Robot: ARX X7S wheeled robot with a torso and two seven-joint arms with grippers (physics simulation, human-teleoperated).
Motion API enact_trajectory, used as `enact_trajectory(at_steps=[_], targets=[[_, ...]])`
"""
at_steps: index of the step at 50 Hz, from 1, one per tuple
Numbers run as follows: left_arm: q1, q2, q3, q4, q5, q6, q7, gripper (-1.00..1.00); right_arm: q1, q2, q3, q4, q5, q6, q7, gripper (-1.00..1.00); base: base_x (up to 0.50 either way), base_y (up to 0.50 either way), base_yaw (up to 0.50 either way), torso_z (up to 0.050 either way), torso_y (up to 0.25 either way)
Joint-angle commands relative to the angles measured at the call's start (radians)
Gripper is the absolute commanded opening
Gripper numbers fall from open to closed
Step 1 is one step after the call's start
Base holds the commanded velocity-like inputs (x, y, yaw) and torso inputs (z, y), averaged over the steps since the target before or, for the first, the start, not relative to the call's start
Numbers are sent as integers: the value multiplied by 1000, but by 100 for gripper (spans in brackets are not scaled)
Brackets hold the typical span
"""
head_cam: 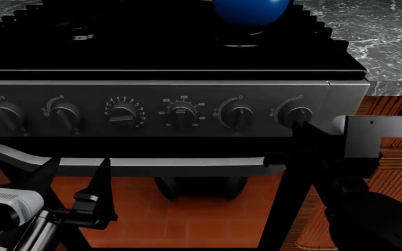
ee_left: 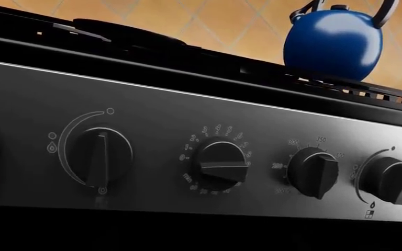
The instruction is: Pick the kettle from the counter and place it on a stove burner. Then turn the burner on.
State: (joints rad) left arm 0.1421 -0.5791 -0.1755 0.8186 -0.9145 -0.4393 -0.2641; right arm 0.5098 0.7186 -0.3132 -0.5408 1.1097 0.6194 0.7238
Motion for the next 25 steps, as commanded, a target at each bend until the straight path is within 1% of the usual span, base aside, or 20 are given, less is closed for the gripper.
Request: enact_trajectory(at_steps=[1,10,25], targets=[[2,-1,3,-1,3,4,0,100,5,0,-6,-6,3,-4,-10,-100,0,0,0,0,0],[0,-2,5,0,1,5,-4,100,13,7,-19,-17,0,11,-9,-100,0,0,0,0,0],[0,-6,6,0,-1,8,-5,100,95,42,-93,-58,-22,122,-5,-100,0,0,0,0,0]])
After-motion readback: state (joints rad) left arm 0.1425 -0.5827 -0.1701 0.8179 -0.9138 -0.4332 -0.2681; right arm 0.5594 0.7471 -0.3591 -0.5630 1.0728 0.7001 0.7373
